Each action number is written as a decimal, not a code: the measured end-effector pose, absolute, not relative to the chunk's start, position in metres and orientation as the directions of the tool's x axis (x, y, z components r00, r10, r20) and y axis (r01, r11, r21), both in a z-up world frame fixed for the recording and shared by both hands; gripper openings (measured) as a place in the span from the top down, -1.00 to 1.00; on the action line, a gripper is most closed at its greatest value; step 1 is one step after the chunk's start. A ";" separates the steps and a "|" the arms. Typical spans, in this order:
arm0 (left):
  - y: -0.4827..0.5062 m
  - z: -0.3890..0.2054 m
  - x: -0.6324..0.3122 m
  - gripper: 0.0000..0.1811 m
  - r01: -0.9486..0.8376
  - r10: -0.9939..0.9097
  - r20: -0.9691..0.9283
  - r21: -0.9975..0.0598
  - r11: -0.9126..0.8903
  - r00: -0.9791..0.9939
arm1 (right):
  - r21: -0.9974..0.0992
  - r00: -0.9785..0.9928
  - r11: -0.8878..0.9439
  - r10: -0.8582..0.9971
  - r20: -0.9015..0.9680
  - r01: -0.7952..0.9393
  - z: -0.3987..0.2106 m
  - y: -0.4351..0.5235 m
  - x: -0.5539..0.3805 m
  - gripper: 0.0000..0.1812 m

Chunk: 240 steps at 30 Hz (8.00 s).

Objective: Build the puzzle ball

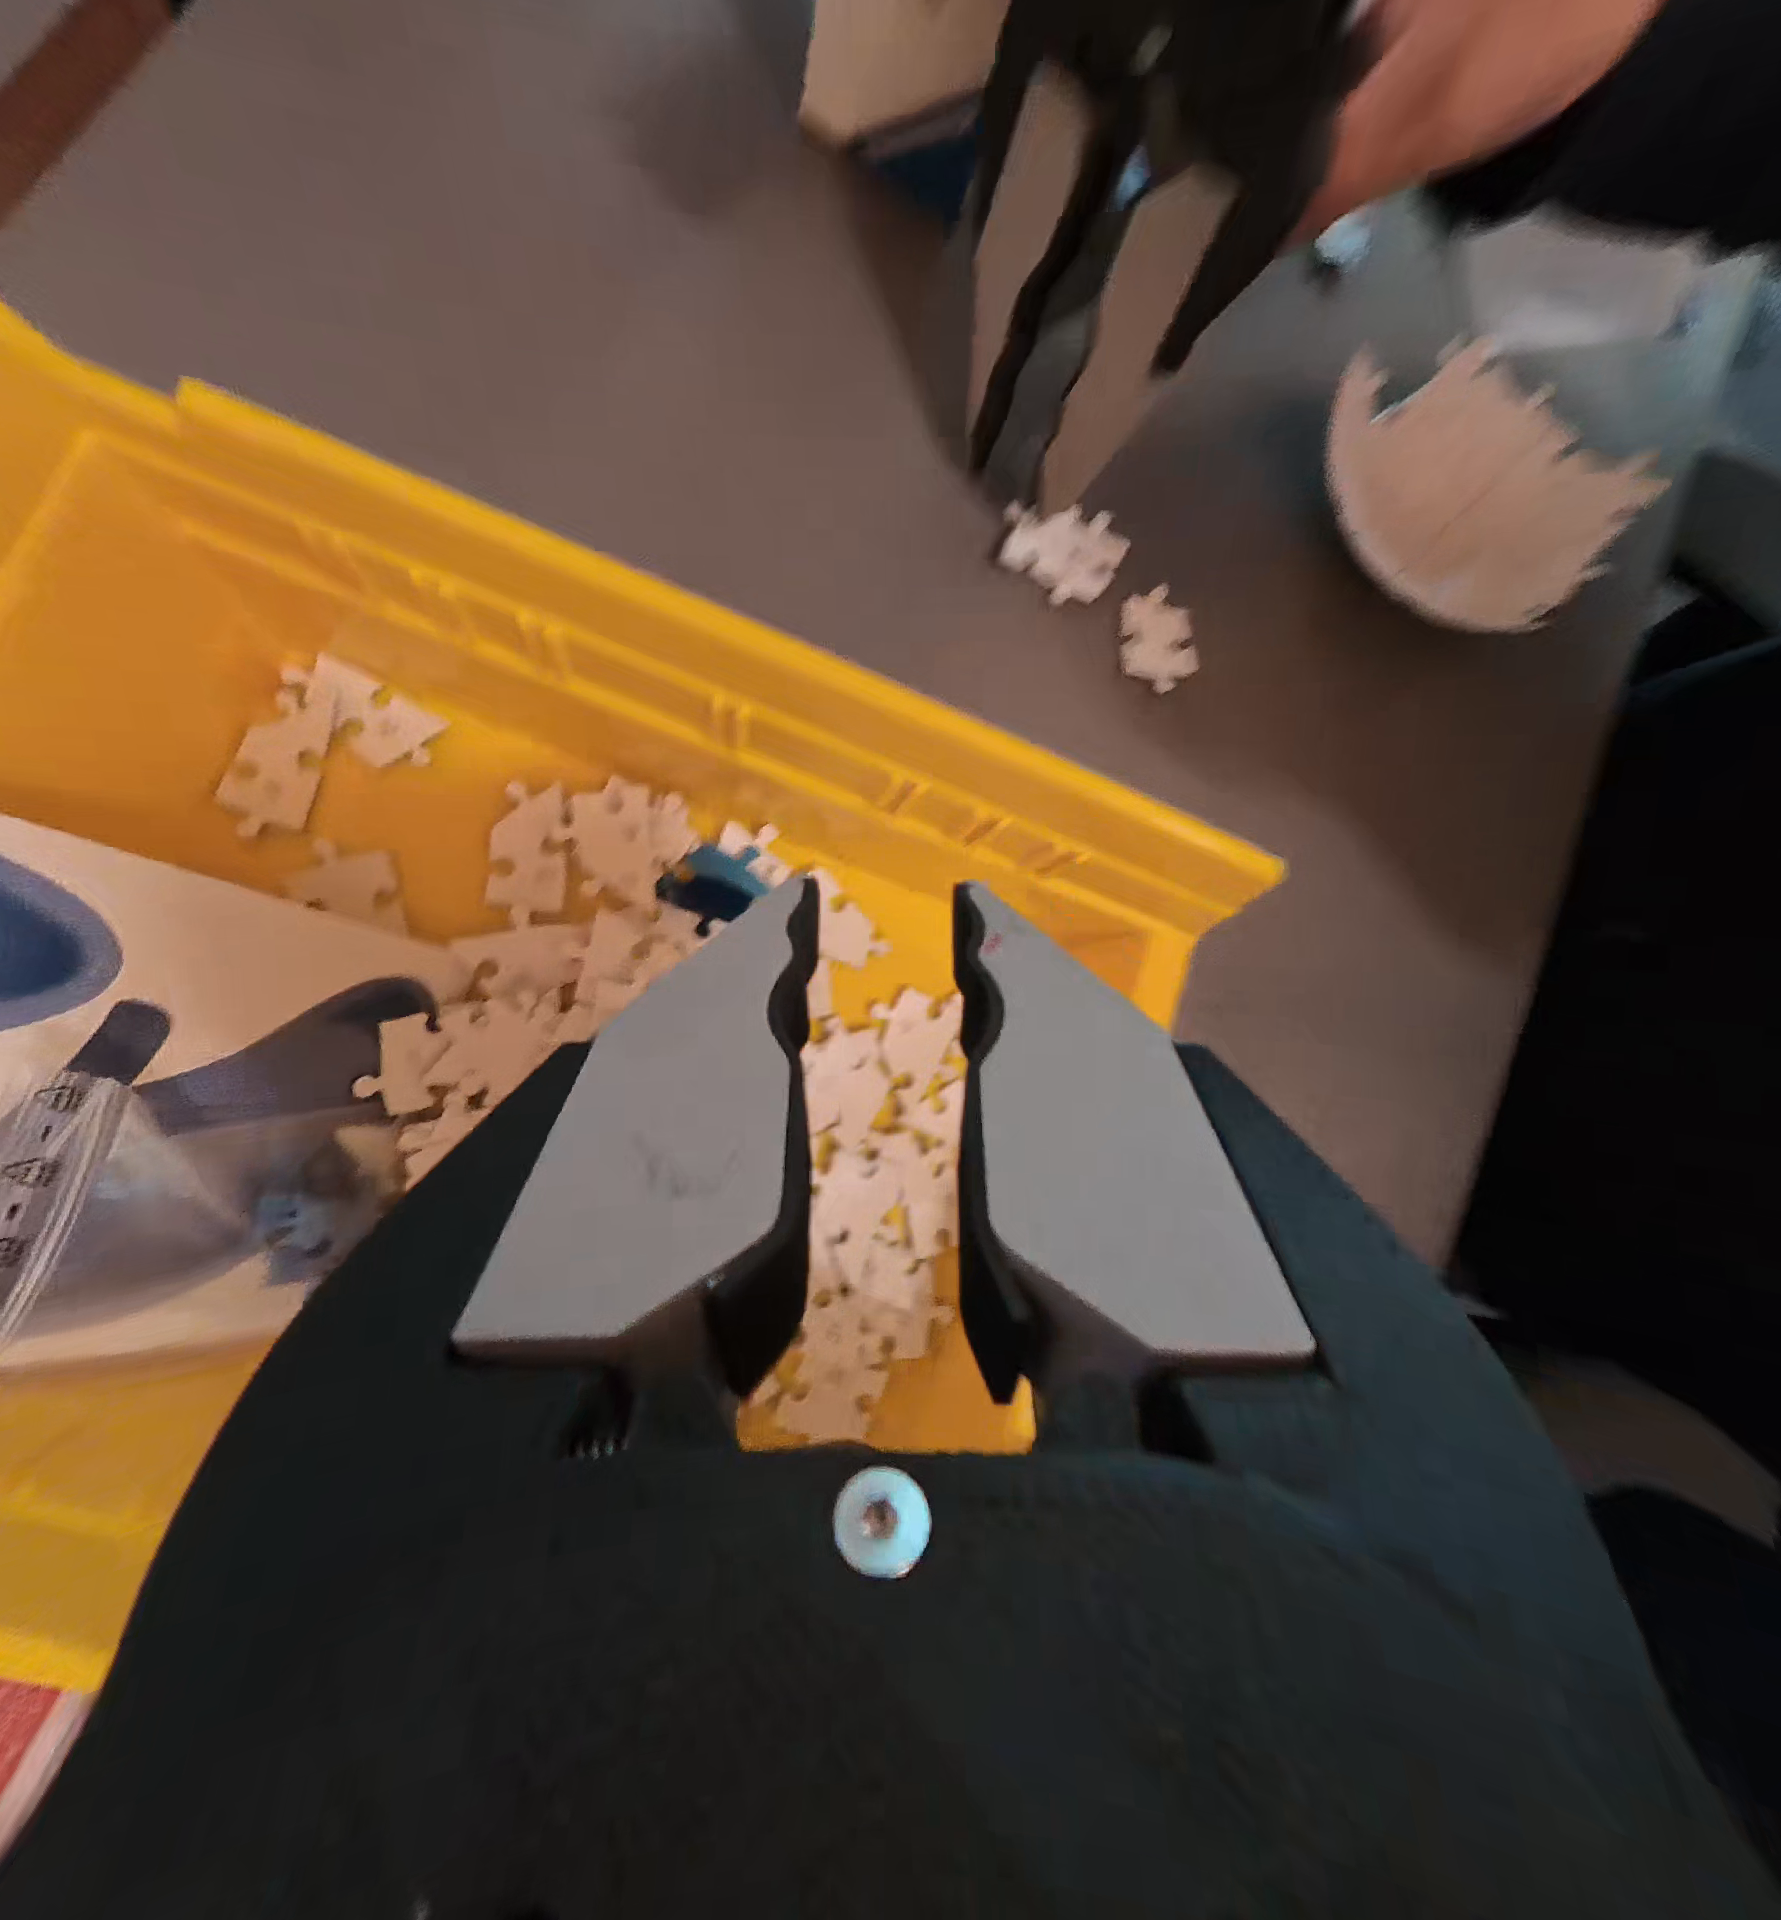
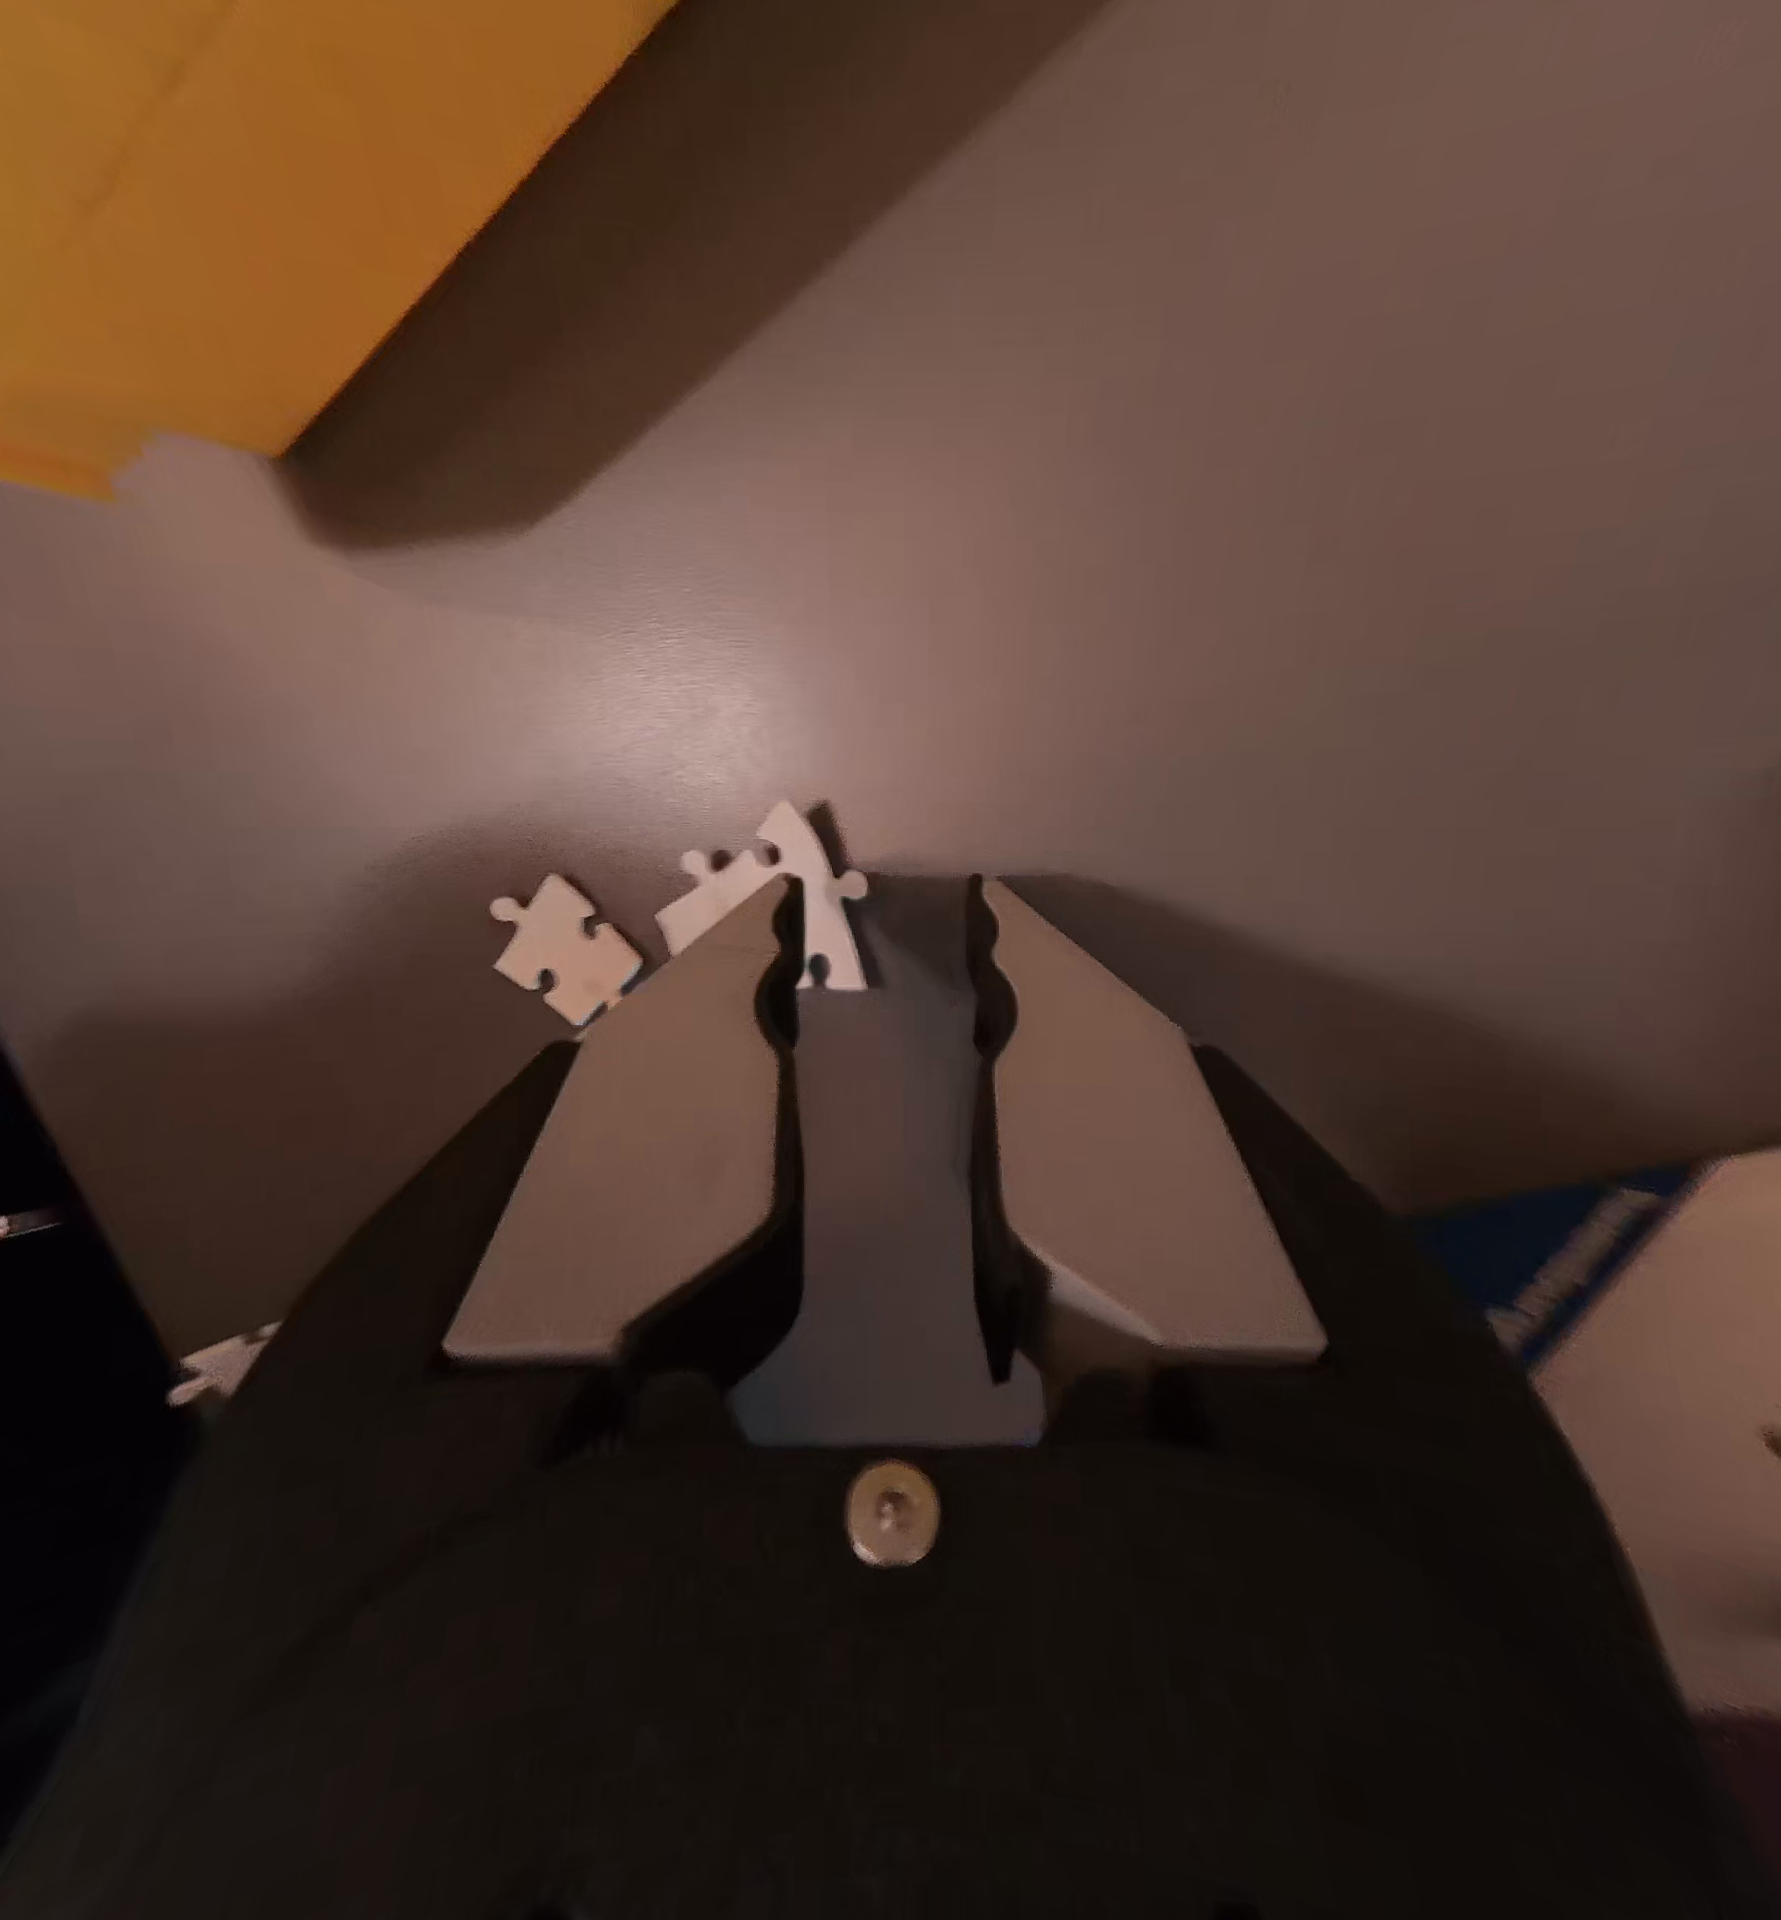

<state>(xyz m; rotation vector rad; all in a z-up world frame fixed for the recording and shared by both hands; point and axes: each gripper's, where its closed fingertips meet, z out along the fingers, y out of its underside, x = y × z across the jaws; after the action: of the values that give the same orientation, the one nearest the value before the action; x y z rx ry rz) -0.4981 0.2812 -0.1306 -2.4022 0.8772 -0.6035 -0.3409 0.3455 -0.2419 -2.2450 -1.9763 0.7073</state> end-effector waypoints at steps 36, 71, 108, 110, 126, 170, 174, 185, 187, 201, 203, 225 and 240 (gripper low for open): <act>0.307 -0.194 -0.513 1.00 -0.548 -0.668 0.148 -0.458 -0.700 0.729 | -0.579 -0.018 -0.079 0.987 -0.160 0.811 -0.178 0.332 -0.340 0.72; 0.307 -0.072 -0.467 0.84 -0.356 -0.656 0.107 -0.769 -0.531 0.747 | -0.554 0.013 -0.216 0.938 -0.346 0.804 -0.190 0.337 -0.392 1.00; 0.335 -0.216 -0.538 0.45 -0.365 -0.390 0.009 -0.331 -0.870 0.921 | -0.829 0.255 0.046 0.940 0.224 0.557 -0.118 0.364 -0.306 0.70; 0.333 -0.234 -0.544 0.44 -0.383 -0.389 -0.027 -0.258 -0.887 0.921 | -0.842 0.260 0.033 0.944 0.204 0.539 -0.119 0.366 -0.303 0.69; 0.313 -0.208 -0.596 0.72 -0.345 -0.325 -0.119 -0.247 -0.905 0.938 | -0.858 0.292 -0.014 0.943 0.159 0.513 -0.136 0.384 -0.283 0.70; 0.390 -0.194 -0.580 0.74 -0.313 -0.211 -0.242 -0.553 -0.772 0.947 | -0.873 0.306 -0.030 0.942 0.139 0.487 -0.137 0.387 -0.277 0.73; 0.390 -0.210 -0.594 1.00 -0.349 -0.202 -0.329 -0.485 -0.802 0.923 | -0.873 0.307 -0.033 0.942 0.135 0.486 -0.137 0.388 -0.277 0.73; 0.391 -0.206 -0.605 0.95 -0.309 -0.146 -0.340 -0.495 -0.812 0.929 | -0.867 0.295 -0.029 0.946 0.138 0.497 -0.140 0.384 -0.280 0.73; 0.393 -0.215 -0.605 0.98 -0.311 -0.137 -0.365 -0.472 -0.825 0.921 | -0.867 0.291 -0.023 0.946 0.142 0.498 -0.139 0.383 -0.280 0.73; 0.384 -0.245 -0.585 0.88 -0.079 -0.029 -0.119 -0.434 -0.898 0.992 | -0.878 0.286 -0.009 0.947 0.146 0.479 -0.132 0.378 -0.279 0.73; 0.385 -0.244 -0.579 0.75 -0.052 -0.038 -0.041 -0.445 -0.894 0.998 | -0.878 0.287 -0.007 0.946 0.148 0.478 -0.131 0.378 -0.279 0.74; 0.376 -0.244 -0.565 0.59 -0.031 -0.063 0.073 -0.377 -0.926 0.995 | -0.892 0.288 0.012 0.945 0.158 0.451 -0.119 0.373 -0.277 0.74; 0.401 -0.185 -0.578 0.45 0.083 0.004 0.130 -0.605 -0.792 0.991 | -0.896 0.282 0.009 0.948 0.149 0.444 -0.118 0.371 -0.275 0.74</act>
<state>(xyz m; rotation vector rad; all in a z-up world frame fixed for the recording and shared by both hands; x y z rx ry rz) -0.5776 0.4014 -0.1848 -2.4802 -0.0607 -0.1604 -0.2750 0.3707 -0.1182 -1.5961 -1.3127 0.6610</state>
